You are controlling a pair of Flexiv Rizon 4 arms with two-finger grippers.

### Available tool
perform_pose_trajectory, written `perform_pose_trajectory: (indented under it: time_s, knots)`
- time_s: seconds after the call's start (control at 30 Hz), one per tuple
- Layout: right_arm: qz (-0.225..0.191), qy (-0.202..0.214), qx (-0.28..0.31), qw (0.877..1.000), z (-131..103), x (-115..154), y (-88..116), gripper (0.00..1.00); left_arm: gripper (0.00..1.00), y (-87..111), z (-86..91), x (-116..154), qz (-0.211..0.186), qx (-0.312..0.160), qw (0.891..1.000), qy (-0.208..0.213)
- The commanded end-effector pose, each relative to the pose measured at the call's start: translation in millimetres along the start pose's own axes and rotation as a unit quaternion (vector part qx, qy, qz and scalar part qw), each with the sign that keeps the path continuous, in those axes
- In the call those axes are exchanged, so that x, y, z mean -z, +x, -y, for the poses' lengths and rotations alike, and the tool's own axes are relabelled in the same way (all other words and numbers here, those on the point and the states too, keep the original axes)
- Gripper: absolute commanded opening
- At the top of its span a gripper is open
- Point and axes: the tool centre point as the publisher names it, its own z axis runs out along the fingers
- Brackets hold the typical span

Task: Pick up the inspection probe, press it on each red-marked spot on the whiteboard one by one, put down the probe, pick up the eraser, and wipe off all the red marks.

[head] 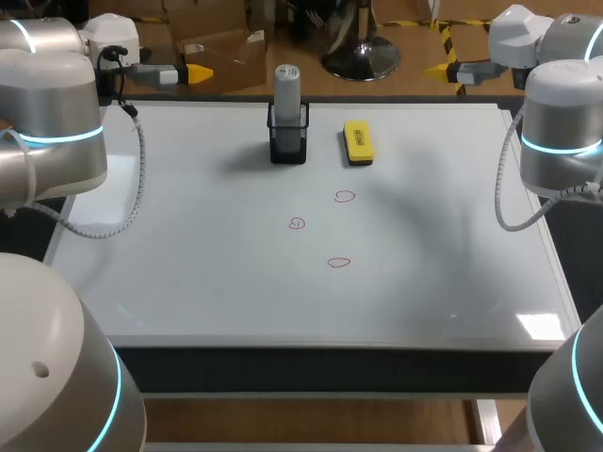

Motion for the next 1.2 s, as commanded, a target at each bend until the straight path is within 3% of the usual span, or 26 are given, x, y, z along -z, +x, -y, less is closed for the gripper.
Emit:
perform_pose_trajectory:
  time_s: [0.03,0.33,0.47,0.83,1.2]
  knots:
    - [0.0,0.0,0.0,1.0,0.2,-0.5,-0.3,1.0,1.0,0.0,0.9,0.5,0.0,0.001,1.0,-0.002]
    - [0.0,0.0,0.0,1.0,0.2,-0.5,-0.3,1.0,1.0,15.9,2.3,-8.7,-0.074,-0.049,0.996,0.019]
    - [0.0,0.0,0.0,1.0,0.2,-0.5,-0.3,1.0,1.0,29.1,2.0,-15.6,-0.147,-0.075,0.985,0.046]
    - [0.0,0.0,0.0,1.0,0.2,-0.5,-0.3,1.0,1.0,60.2,-1.3,-36.9,-0.314,-0.127,0.935,0.105]
    - [0.0,0.0,0.0,1.0,0.2,-0.5,-0.3,1.0,1.0,83.3,-8.7,-57.3,-0.403,-0.127,0.896,0.138]
